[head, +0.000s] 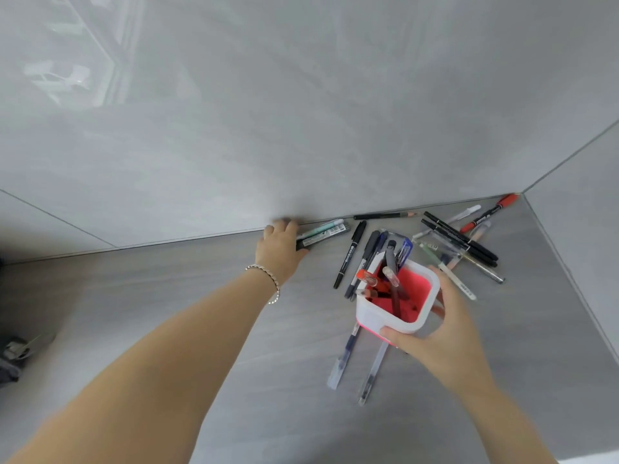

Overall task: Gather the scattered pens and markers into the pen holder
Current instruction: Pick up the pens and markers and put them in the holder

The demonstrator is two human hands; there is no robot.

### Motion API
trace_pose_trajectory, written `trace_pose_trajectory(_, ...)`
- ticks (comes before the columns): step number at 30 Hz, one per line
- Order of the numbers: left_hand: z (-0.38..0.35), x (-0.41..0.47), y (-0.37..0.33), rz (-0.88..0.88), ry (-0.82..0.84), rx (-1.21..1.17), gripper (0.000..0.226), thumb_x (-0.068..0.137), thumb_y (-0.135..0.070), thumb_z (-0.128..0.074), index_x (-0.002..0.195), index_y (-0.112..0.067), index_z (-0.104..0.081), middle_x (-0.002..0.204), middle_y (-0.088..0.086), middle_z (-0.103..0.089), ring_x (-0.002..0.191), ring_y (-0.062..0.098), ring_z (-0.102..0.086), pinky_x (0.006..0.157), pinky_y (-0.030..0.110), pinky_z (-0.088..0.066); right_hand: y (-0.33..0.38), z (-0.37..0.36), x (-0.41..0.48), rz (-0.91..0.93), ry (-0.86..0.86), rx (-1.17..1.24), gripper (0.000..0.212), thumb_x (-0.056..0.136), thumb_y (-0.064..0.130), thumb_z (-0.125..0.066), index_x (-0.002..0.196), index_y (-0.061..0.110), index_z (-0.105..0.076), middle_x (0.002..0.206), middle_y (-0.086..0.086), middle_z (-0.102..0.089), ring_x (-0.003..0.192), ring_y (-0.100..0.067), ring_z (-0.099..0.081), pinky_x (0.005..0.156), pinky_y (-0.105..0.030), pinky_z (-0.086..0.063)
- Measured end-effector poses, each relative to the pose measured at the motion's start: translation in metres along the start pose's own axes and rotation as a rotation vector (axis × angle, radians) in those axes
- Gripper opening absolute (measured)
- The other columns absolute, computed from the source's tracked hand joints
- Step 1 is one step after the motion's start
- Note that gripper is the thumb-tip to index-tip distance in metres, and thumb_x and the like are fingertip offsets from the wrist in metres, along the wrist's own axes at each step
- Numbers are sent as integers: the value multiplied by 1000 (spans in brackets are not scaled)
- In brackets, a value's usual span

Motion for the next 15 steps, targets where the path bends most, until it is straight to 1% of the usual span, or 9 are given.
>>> trace_pose_trajectory(3, -10, -2, -4, 3, 142, 109, 39, 89, -26, -51, 117, -1, -41, 126, 21, -45, 114, 38, -44, 90, 47, -40, -3, -2, 3, -20, 11, -9, 89, 54, 24, -88, 128, 38, -40, 121, 29, -49, 109, 15, -46, 72, -1, -43)
trace_pose_trajectory(5, -8, -19, -5, -3, 229, 11, 29, 92, -21, -46, 111, 0, -41, 120, 23, -48, 106, 39, -51, 83, 43, -41, -3, -6, 3, -25, 27, 4, 89, 54, 22, -88, 127, 38, -41, 122, 29, -48, 108, 17, -46, 73, 3, -42)
trace_pose_trajectory(6, -3, -32, -4, 5, 234, -77, 22, 92, -21, -46, 104, -4, -41, 112, 22, -52, 99, 38, -53, 75, 39, -40, -2, -9, 1, -24, 36, 10, 89, 53, 22, -88, 127, 39, -41, 122, 28, -48, 108, 16, -47, 75, 2, -42)
trace_pose_trajectory(7, 2, -47, 2, 35, 221, -182, 17, 91, -22, -48, 95, -9, -39, 98, 19, -55, 87, 35, -54, 66, 34, -37, -1, -14, 1, -23, 47, 13, 89, 53, 23, -88, 126, 40, -41, 123, 27, -48, 109, 13, -48, 79, -2, -44)
trace_pose_trajectory(8, 9, -63, 11, 81, 193, -285, 20, 90, -26, -51, 86, -12, -36, 81, 12, -53, 74, 31, -51, 57, 32, -32, 2, -19, 0, -19, 68, 18, 89, 52, 23, -88, 125, 42, -41, 123, 26, -49, 111, 9, -50, 84, -9, -46)
trace_pose_trajectory(10, 24, -94, 31, 169, 94, -466, 28, 88, -32, -52, 71, -19, -34, 61, 1, -44, 56, 21, -42, 48, 30, -28, 8, -38, -1, 7, 145, 24, 88, 52, 21, -89, 122, 45, -42, 123, 22, -52, 113, 1, -52, 90, -20, -47)
trace_pose_trajectory(11, 31, -109, 40, 191, 31, -541, 30, 89, -33, -51, 66, -22, -34, 57, -1, -43, 50, 17, -39, 48, 30, -29, 12, -49, -1, 24, 188, 28, 87, 51, 20, -89, 122, 44, -43, 123, 20, -54, 114, -1, -53, 92, -23, -48)
trace_pose_trajectory(13, 46, -136, 54, 237, -92, -681, 31, 91, -30, -46, 63, -22, -36, 52, -4, -43, 42, 9, -35, 47, 28, -31, 20, -74, -2, 47, 265, 55, 84, 51, 20, -87, 117, 46, -44, 120, 24, -55, 113, 1, -54, 94, -23, -48)
trace_pose_trajectory(15, 57, -159, 60, 301, -180, -817, 29, 93, -26, -44, 64, -20, -39, 46, -7, -42, 40, 6, -34, 46, 25, -32, 24, -97, -3, 62, 327, 28, 83, 51, 21, -87, 112, 52, -39, 120, 32, -45, 115, 5, -48, 99, -21, -42)
Point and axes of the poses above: each hand's wrist, its own x-axis towards the middle knuckle, its own z-axis out of the back of the hand, y = z × x, the point moved 6 cm from there along x, towards the middle knuckle
